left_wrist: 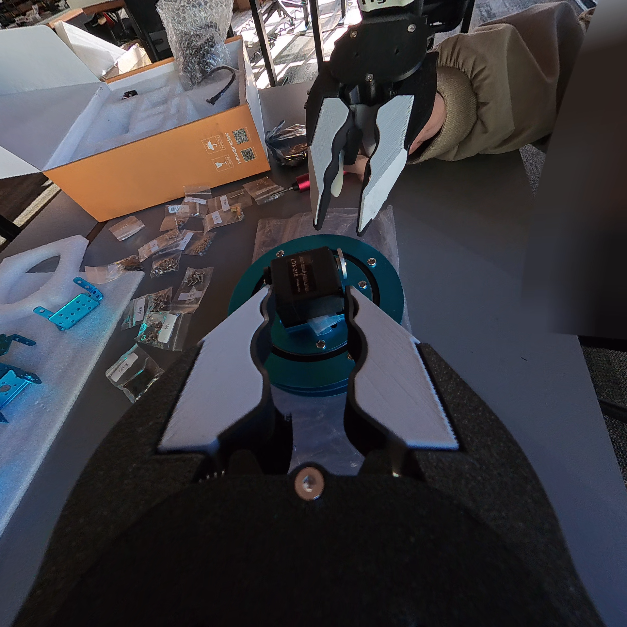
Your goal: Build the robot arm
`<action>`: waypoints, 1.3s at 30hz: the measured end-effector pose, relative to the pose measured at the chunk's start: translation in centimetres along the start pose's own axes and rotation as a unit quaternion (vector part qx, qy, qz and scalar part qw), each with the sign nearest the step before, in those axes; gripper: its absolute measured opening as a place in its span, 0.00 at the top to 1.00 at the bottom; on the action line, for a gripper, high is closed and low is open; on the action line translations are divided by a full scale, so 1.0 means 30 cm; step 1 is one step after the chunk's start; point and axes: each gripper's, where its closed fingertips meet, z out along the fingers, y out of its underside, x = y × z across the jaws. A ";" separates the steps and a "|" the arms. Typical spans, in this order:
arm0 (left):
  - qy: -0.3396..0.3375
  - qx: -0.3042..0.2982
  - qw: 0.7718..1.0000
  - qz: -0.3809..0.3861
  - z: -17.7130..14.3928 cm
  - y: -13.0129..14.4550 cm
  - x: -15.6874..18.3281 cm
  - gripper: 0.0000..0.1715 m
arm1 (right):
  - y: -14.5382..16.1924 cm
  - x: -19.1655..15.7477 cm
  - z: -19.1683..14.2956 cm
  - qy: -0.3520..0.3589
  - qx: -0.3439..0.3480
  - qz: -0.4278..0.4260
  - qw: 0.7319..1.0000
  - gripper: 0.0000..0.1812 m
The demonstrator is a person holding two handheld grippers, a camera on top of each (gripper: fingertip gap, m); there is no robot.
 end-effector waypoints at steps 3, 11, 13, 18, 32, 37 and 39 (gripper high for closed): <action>-0.001 0.000 1.000 0.000 0.001 0.000 0.000 0.77 | 0.000 0.000 0.000 0.000 0.000 0.000 1.000 0.84; -0.003 -0.002 1.000 0.004 0.002 0.002 0.000 0.77 | 0.001 0.001 0.000 -0.001 -0.001 0.001 1.000 0.84; -0.003 -0.002 1.000 0.004 0.004 0.003 0.000 0.76 | 0.002 0.000 0.001 -0.001 -0.001 0.000 1.000 0.84; -0.003 -0.001 1.000 0.003 0.004 0.003 0.001 0.76 | 0.002 0.000 0.001 -0.001 -0.001 0.000 1.000 0.84; -0.017 0.053 0.998 0.006 -0.033 -0.064 -0.012 0.71 | -0.004 -0.003 -0.003 -0.003 0.002 0.000 1.000 0.85; -0.077 0.151 0.985 0.016 -0.142 -0.176 -0.067 0.75 | -0.008 0.002 -0.007 0.003 0.003 -0.003 1.000 0.84; -0.102 0.179 0.978 0.020 -0.182 -0.205 -0.087 0.77 | -0.013 0.008 -0.012 0.010 0.005 -0.007 1.000 0.85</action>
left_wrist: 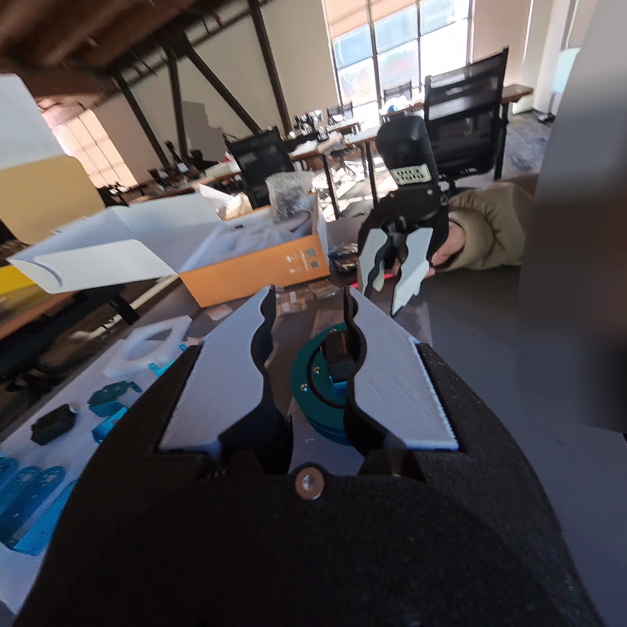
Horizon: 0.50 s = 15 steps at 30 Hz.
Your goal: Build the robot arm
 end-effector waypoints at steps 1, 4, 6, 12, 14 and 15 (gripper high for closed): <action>-0.009 0.011 1.000 0.001 -0.008 -0.014 -0.009 0.79 | -0.004 0.004 -0.005 0.004 0.001 -0.004 1.000 0.85; -0.023 0.028 0.999 0.002 -0.016 -0.034 -0.018 0.82 | -0.021 0.024 -0.023 0.017 0.011 -0.006 1.000 0.85; -0.028 0.028 0.999 0.005 -0.011 -0.030 -0.020 0.84 | -0.026 0.033 -0.031 0.017 0.016 0.001 1.000 0.85; -0.045 0.022 0.999 0.003 0.003 -0.025 -0.019 0.85 | -0.025 0.055 -0.041 0.034 0.021 -0.007 0.999 0.86; -0.054 0.033 0.998 0.006 -0.002 -0.052 -0.009 0.85 | -0.027 0.078 -0.050 0.044 0.033 -0.003 0.998 0.86; -0.059 0.035 0.998 0.007 -0.002 -0.060 -0.003 0.85 | -0.028 0.091 -0.057 0.049 0.040 0.000 0.998 0.87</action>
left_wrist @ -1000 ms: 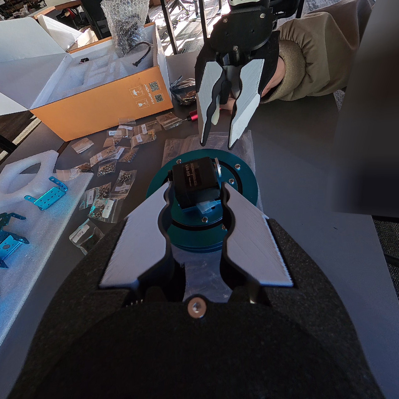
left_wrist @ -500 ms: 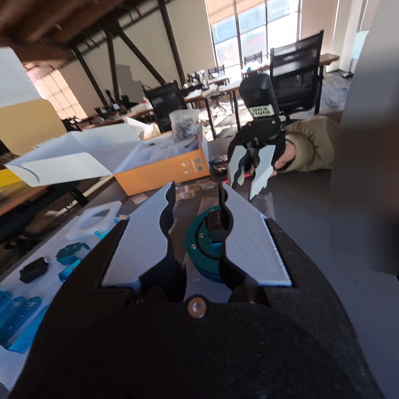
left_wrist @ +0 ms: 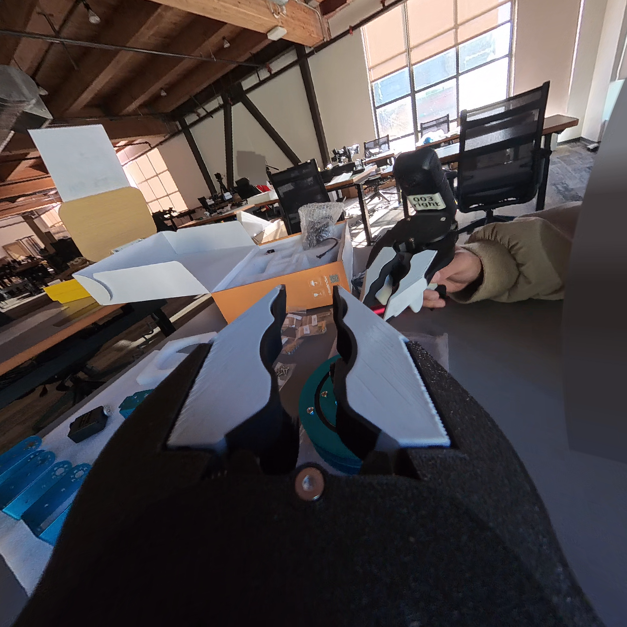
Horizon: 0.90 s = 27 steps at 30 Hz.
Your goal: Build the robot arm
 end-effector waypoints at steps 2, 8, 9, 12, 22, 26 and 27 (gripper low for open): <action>-0.006 -0.020 1.000 0.006 0.011 0.020 0.028 0.85 | 0.000 0.027 -0.015 0.010 0.008 0.004 1.000 0.87; 0.013 -0.135 0.990 -0.035 -0.033 0.119 0.284 0.84 | 0.065 0.000 -0.029 -0.016 -0.052 0.028 0.998 0.87; 0.015 -0.148 0.987 -0.059 -0.057 0.129 0.330 0.84 | 0.100 -0.007 -0.018 -0.019 -0.077 0.024 0.997 0.89; -0.012 -0.204 0.975 -0.083 -0.157 0.186 0.442 0.83 | 0.201 -0.015 -0.004 -0.024 -0.155 0.013 0.988 0.90; -0.058 -0.190 0.959 -0.203 -0.327 0.282 0.783 0.82 | 0.257 -0.147 -0.029 -0.141 -0.217 0.053 0.964 0.91; -0.075 -0.118 0.946 -0.294 -0.384 0.256 0.808 0.82 | 0.269 -0.170 -0.023 -0.133 -0.231 0.034 0.963 0.91; -0.078 -0.112 0.943 -0.305 -0.405 0.253 0.807 0.82 | 0.262 -0.168 -0.023 -0.130 -0.228 0.034 0.964 0.91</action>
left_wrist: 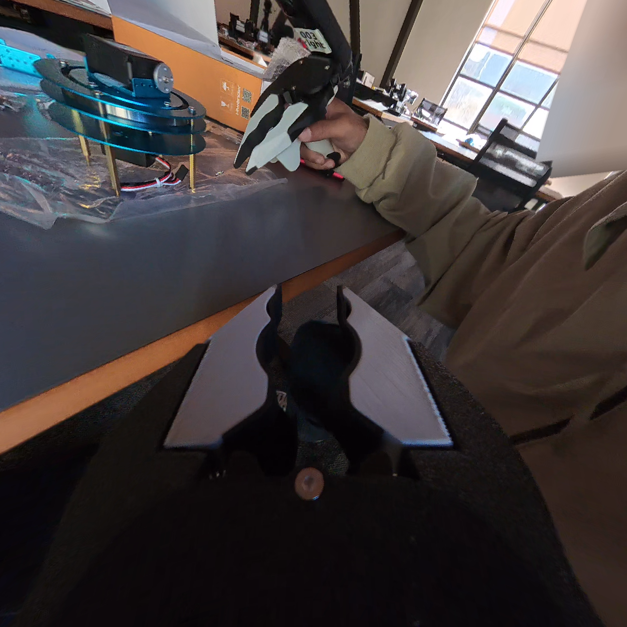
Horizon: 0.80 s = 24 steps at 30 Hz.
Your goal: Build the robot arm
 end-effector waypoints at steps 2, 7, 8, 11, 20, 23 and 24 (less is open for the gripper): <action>-0.019 0.000 1.000 -0.005 -0.040 0.004 -0.036 0.82 | -0.016 0.006 -0.011 0.006 0.010 0.009 1.000 0.91; -0.081 -0.026 0.996 0.011 -0.076 -0.014 -0.182 0.82 | -0.065 0.001 -0.028 0.029 0.043 0.025 0.998 0.91; -0.089 -0.027 0.996 0.014 -0.072 -0.030 -0.207 0.82 | -0.074 -0.001 -0.027 0.032 0.048 0.025 0.998 0.91; -0.095 -0.016 0.995 0.009 -0.054 -0.092 -0.259 0.82 | -0.093 0.013 -0.031 0.059 0.060 0.014 0.996 0.92; -0.113 0.043 0.991 -0.058 -0.116 -0.249 -0.284 0.82 | -0.133 0.046 -0.064 0.041 0.123 0.059 0.990 0.91; -0.160 0.030 0.985 -0.056 -0.133 -0.234 -0.286 0.82 | -0.130 0.068 -0.077 0.057 0.127 0.063 0.988 0.91; -0.180 0.025 0.982 -0.048 -0.136 -0.222 -0.288 0.82 | -0.124 0.074 -0.080 0.064 0.122 0.060 0.989 0.91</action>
